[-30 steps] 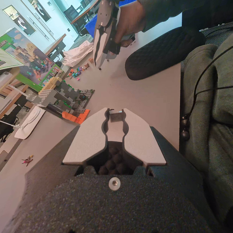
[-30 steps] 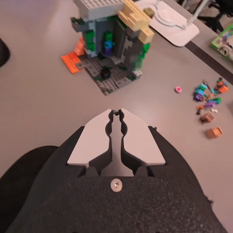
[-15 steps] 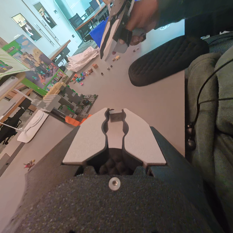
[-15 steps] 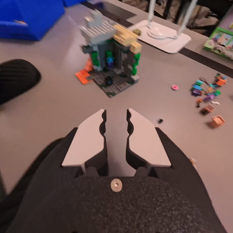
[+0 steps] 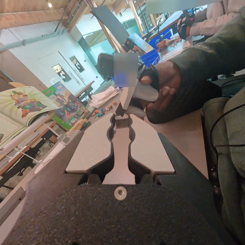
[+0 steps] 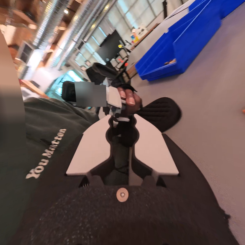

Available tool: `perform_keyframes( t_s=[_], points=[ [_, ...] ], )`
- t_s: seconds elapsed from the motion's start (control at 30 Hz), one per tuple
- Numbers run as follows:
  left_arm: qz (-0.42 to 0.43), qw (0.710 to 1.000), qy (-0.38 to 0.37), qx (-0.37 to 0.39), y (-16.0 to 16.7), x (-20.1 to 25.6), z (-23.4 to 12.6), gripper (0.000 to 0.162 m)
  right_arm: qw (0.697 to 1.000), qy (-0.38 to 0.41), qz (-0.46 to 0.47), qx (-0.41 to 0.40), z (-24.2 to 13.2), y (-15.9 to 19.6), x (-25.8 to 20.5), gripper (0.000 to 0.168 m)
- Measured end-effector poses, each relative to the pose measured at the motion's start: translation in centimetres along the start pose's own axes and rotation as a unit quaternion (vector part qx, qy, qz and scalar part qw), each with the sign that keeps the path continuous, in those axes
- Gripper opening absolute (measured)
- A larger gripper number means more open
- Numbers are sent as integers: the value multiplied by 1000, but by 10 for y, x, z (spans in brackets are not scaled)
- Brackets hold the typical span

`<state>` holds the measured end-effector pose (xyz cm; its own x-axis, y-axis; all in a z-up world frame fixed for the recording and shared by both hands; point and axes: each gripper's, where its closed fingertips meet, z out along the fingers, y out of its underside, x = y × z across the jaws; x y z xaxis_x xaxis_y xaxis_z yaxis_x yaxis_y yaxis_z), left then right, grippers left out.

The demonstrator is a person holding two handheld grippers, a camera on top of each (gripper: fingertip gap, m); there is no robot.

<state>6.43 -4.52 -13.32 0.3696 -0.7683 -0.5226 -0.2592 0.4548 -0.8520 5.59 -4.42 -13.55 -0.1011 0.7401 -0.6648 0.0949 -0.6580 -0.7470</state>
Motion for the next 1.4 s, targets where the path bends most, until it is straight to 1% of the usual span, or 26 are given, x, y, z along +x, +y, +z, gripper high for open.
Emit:
perform_keyframes(
  t_s=[0.13,0.2,0.27,0.33,0.47,0.57,0.8,1.03,1.17,1.2,1.27,1.33,1.4],
  points=[
    [0,1000,-2,20,-5,1,0,18,995,-73,63,0,13,5,-10,23],
    [3,1000,-4,23,-5,1,0,18,992,-99,83,4,15,4,-13,15],
    [5,1000,-6,25,-5,0,0,18,990,-108,95,6,14,4,-12,9],
    [11,1000,-5,21,-3,1,0,18,988,-111,106,3,14,5,-11,8],
    [41,999,-19,-1,3,-1,1,19,992,-91,85,6,13,6,-6,7],
    [49,998,-25,-9,5,0,0,17,996,-73,61,-4,12,7,-5,7],
    [4,1000,7,-24,3,5,-3,17,998,-56,6,-24,12,11,-10,6],
    [-23,999,49,-4,-4,16,-3,18,997,-76,-8,-34,8,19,-20,6],
    [-40,998,53,9,-9,15,-2,18,996,-87,-11,-20,-1,15,-24,5],
    [-51,998,39,15,-9,5,-7,18,997,-82,-11,-3,-11,9,-23,6],
    [-69,997,42,13,-7,-3,-19,18,999,-38,-38,4,-26,8,-13,6],
    [-50,998,45,-2,-3,2,-19,18,998,-32,-47,4,-29,10,-17,6],
    [-66,997,50,-2,-2,3,-15,18,998,-21,-64,2,-31,10,-17,6]
  ],
)
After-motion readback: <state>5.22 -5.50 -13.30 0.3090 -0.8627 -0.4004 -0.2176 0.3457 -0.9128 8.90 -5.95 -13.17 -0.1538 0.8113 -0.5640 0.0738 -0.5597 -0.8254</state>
